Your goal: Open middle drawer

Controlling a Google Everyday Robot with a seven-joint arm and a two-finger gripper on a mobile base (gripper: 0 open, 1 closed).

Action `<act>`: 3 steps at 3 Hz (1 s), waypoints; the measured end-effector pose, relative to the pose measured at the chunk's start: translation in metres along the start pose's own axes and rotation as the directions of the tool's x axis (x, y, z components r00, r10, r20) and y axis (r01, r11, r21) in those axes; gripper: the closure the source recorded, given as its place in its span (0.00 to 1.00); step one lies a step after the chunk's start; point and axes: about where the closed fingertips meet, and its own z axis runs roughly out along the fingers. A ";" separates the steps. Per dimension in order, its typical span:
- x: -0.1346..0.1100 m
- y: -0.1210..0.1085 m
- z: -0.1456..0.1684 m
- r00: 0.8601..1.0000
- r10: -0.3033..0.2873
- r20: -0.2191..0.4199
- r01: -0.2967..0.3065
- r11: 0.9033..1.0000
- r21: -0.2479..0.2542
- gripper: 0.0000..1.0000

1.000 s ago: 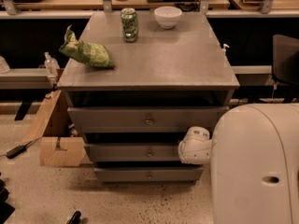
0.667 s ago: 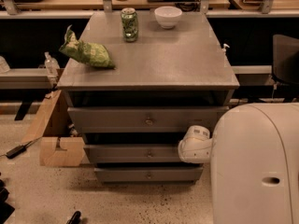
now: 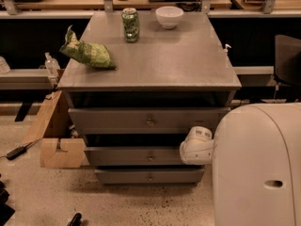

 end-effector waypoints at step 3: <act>0.000 -0.001 -0.001 1.000 0.000 0.000 0.000 1.000 0.000 1.00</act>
Offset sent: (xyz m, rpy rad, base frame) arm -0.3515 -0.1548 0.1203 0.1214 0.3515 -0.2385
